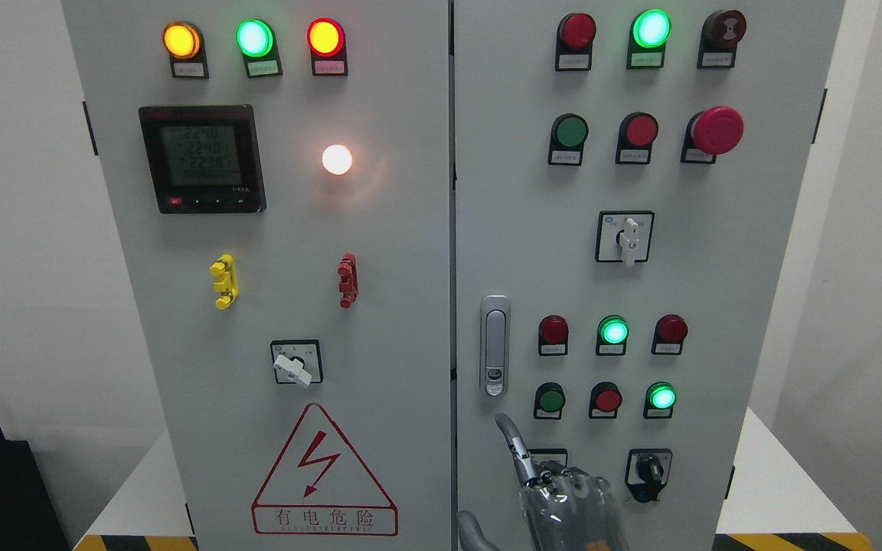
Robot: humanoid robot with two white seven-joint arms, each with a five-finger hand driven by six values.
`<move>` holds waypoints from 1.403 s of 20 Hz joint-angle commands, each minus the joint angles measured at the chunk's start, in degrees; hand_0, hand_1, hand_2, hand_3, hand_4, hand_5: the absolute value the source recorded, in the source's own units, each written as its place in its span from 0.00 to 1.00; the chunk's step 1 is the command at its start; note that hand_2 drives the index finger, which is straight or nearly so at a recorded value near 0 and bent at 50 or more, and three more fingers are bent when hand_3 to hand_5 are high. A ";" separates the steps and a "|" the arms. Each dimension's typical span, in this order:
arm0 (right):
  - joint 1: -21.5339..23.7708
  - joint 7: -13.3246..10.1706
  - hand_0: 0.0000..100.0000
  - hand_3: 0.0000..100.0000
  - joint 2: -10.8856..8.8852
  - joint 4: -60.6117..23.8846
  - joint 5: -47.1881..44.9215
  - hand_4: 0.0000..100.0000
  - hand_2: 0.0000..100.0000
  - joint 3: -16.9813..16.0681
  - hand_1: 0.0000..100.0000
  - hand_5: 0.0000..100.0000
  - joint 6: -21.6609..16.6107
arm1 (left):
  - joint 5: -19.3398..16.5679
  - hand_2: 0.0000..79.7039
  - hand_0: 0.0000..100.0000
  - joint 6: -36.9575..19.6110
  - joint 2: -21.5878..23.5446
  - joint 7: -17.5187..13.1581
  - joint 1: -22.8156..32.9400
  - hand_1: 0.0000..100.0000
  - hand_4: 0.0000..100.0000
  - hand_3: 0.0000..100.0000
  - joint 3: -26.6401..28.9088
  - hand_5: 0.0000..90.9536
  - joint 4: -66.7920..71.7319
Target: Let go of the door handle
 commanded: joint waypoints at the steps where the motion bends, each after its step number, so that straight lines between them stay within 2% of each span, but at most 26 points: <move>1: -4.24 1.27 0.28 1.00 0.80 4.83 2.28 1.00 0.00 1.42 0.27 1.00 1.36 | 0.00 0.00 0.12 0.04 0.00 0.05 -0.05 0.39 0.00 0.00 0.62 0.00 0.97; 9: -4.77 1.54 0.28 1.00 1.06 5.01 2.37 1.00 0.00 0.98 0.26 1.00 1.54 | 0.00 0.00 0.12 -0.05 0.00 0.05 -0.05 0.39 0.00 0.00 0.62 0.00 0.97; 11: -4.60 2.24 0.28 1.00 1.06 5.01 2.37 1.00 0.00 0.80 0.26 1.00 1.54 | 0.00 0.00 0.12 0.04 0.00 0.05 -0.05 0.39 0.00 0.00 0.62 0.00 0.97; 15: -4.33 2.50 0.28 1.00 1.06 4.83 2.37 1.00 0.00 0.72 0.26 1.00 3.12 | 0.00 0.00 0.12 0.04 0.00 0.05 -0.05 0.39 0.00 0.00 0.62 0.00 0.97; 28: -5.12 2.59 0.29 1.00 1.06 5.18 2.28 1.00 0.00 -0.08 0.26 1.00 4.09 | 0.00 0.00 0.12 0.04 0.00 0.05 -0.05 0.39 0.00 0.00 0.62 0.00 0.97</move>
